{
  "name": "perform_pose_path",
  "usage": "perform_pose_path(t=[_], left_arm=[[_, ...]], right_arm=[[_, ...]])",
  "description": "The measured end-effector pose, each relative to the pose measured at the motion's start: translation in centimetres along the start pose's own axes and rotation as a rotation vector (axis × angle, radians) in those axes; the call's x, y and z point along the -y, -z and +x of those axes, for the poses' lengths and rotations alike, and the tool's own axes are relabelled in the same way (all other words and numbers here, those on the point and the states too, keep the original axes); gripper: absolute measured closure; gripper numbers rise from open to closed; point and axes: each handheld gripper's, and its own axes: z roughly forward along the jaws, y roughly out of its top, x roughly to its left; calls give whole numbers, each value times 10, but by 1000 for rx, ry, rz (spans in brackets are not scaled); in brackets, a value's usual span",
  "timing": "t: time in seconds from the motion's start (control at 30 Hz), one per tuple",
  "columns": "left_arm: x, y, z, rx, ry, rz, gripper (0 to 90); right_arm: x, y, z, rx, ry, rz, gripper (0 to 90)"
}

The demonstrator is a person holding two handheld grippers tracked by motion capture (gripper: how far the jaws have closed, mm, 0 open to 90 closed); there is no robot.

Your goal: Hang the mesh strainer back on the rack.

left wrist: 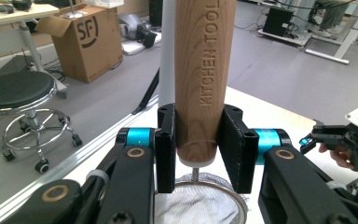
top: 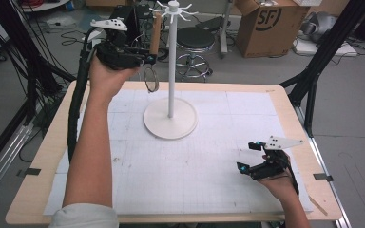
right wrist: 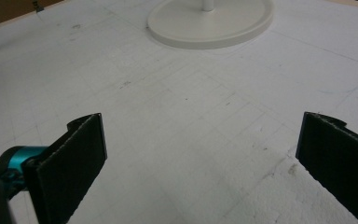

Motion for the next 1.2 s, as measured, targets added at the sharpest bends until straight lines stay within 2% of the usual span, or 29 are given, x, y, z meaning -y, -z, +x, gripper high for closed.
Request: perform_pose_path(t=[0.17,0.23,0.3,0.47,0.63,0.8,0.97,1.2], left_arm=[[-3,-6,-2,2,7,22,676],[-3,-9,-3,-23,7,37,585],[-1,-11,-3,-48,-7,75,561],[4,-11,-3,-35,13,71,474],[5,-9,-6,-27,4,106,373],[7,-4,-10,-11,6,93,312],[22,-1,-14,-19,20,78,273],[38,6,-20,-7,0,91,201]], right_arm=[[0,0,0,-3,-3,3,5],[0,0,0,-2,-1,2,5],[0,0,0,-2,0,1,5],[0,0,1,-1,1,-2,5],[0,-1,1,-3,5,-1,5],[-1,-1,2,-6,5,1,5],[-1,-1,3,-4,7,0,5],[-1,-2,4,-5,13,2,5]])
